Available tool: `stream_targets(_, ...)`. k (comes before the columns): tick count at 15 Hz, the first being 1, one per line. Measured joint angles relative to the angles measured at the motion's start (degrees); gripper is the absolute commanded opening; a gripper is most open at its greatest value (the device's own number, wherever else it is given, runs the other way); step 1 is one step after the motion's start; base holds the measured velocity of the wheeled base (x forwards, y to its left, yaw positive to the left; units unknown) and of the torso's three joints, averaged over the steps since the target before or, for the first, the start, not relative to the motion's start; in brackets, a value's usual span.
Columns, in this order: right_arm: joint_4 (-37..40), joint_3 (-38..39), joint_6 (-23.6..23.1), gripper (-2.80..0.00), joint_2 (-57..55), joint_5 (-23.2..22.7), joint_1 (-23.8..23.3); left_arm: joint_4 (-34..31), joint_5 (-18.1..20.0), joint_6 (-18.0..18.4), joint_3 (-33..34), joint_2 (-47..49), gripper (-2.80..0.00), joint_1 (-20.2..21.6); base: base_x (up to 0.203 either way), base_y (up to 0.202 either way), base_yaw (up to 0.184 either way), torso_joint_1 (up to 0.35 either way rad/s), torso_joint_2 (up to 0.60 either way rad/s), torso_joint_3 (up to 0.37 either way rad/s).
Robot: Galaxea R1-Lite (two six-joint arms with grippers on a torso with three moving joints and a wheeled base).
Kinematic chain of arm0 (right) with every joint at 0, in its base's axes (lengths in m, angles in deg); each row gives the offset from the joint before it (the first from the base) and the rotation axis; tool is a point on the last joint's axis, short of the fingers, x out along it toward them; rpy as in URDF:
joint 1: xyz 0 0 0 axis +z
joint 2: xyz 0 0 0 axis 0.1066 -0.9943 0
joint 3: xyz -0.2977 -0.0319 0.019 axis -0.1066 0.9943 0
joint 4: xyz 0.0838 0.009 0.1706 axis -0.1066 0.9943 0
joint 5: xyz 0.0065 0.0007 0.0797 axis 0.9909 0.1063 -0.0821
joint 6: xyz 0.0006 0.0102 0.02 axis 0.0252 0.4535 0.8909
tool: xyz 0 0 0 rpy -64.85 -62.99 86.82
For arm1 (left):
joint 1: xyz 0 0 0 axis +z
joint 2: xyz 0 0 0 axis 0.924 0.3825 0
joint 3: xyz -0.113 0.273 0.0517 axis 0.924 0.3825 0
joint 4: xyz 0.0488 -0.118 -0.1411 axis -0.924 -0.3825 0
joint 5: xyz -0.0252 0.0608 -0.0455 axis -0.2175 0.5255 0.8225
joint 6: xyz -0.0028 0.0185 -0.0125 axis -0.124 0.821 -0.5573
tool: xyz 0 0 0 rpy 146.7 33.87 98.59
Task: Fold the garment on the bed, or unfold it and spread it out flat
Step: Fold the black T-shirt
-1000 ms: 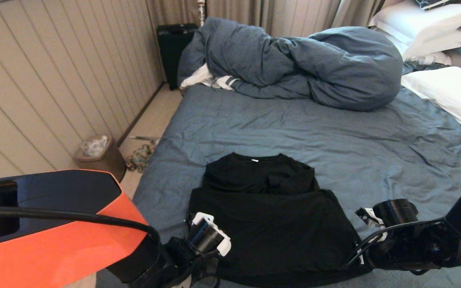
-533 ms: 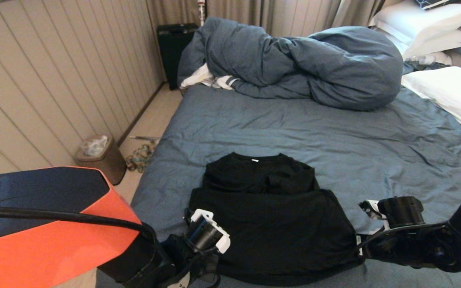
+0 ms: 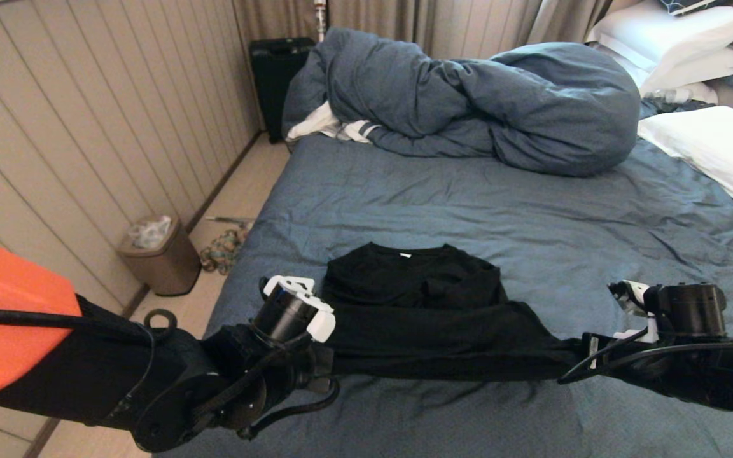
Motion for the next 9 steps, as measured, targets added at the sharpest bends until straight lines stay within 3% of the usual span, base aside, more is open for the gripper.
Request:
stream_targets(4, 4.6, -4.7, 1.3, -2.80, 4.3, 0.0, 0.1, -5.6, 0.0, 0.4, -7.1, -2.8, -2.80, 2.6, 0.000, 0.000, 0.000, 0.000, 0.00, 0.000)
stream_targets(9, 13.0, -18.9, 2.1, -2.80, 5.0, 0.4, -0.3, -9.8, 1.0, 1.9, -19.3, -0.9, -2.80, 6.0, 0.000, 0.000, 0.000, 0.000, 0.00, 0.000)
